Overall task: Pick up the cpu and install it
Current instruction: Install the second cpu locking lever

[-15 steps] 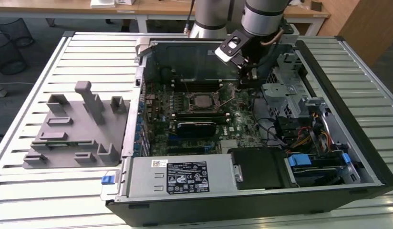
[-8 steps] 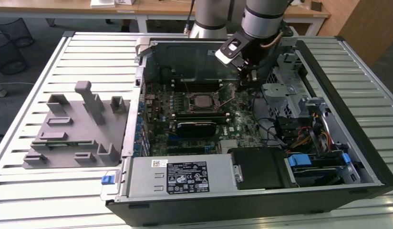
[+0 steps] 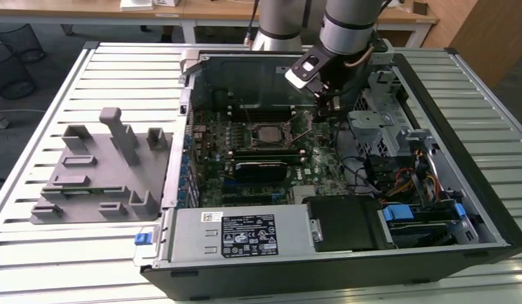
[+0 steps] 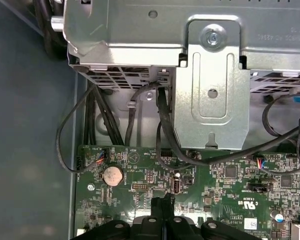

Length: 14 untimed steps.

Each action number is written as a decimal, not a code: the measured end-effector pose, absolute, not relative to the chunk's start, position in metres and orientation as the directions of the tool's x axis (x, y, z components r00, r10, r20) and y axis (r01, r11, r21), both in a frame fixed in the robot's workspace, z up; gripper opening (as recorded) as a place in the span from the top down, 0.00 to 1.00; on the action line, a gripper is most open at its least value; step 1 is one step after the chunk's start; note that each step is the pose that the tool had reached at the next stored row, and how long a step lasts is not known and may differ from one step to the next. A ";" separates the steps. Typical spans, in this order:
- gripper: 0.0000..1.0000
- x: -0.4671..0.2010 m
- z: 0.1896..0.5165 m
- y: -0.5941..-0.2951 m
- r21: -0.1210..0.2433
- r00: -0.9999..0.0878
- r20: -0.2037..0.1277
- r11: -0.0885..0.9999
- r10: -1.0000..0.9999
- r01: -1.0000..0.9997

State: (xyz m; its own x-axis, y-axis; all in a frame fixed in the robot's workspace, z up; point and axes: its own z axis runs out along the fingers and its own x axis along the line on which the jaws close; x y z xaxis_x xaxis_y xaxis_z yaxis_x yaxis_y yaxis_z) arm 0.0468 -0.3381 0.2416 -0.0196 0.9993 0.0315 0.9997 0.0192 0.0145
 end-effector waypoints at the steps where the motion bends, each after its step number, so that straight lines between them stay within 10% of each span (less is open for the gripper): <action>1: 0.89 0.046 0.242 -0.338 0.015 -0.020 0.032 0.019 0.999 1.000; 14: 0.89 0.041 0.241 -0.338 0.015 -0.020 0.031 0.019 0.999 1.000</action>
State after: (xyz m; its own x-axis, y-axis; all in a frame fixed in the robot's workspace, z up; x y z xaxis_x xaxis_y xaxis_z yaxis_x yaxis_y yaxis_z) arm 0.0412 -0.3381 0.2413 -0.0195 0.9993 0.0315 0.9997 0.0191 0.0146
